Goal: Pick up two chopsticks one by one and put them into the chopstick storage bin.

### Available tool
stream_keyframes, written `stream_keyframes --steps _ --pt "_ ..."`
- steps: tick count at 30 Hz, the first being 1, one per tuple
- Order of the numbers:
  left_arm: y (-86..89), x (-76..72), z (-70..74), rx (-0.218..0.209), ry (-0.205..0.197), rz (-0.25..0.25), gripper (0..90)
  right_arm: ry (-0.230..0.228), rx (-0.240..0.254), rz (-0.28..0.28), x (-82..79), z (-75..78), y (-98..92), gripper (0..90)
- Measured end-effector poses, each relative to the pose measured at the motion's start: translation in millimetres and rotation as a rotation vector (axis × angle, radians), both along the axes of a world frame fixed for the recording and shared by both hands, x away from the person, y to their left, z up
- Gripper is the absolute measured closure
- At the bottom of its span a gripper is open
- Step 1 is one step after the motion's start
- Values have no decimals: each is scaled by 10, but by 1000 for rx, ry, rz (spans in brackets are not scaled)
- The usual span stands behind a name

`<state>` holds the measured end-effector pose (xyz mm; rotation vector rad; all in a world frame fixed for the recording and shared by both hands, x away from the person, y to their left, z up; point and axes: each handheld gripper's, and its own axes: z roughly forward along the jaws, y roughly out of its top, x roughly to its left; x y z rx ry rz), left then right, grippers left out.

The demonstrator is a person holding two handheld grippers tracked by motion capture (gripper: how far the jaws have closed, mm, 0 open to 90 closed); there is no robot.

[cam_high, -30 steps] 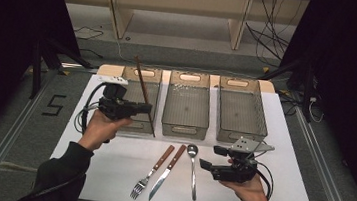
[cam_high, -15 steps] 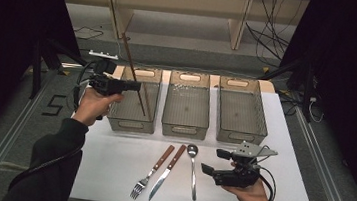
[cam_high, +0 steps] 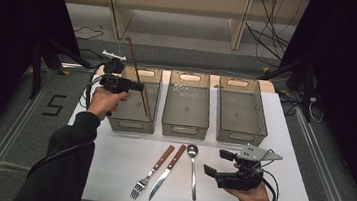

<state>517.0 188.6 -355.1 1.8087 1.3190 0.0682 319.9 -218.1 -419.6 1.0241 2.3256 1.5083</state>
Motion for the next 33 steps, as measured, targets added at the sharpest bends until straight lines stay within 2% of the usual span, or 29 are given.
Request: stream_keyframes --steps 6,16,23,33 --pt "-36 52 -132 -11 38 17 837 2 -2 3 -3 -3 9 204" --pt "-65 73 -215 -14 61 26 837 0 -6 9 -6 -6 15 204" --pt "-109 67 -277 -15 86 12 835 -1 -10 15 -8 -11 24 206" --pt "-157 61 -379 8 124 1 834 -2 -11 14 -9 -9 21 206"
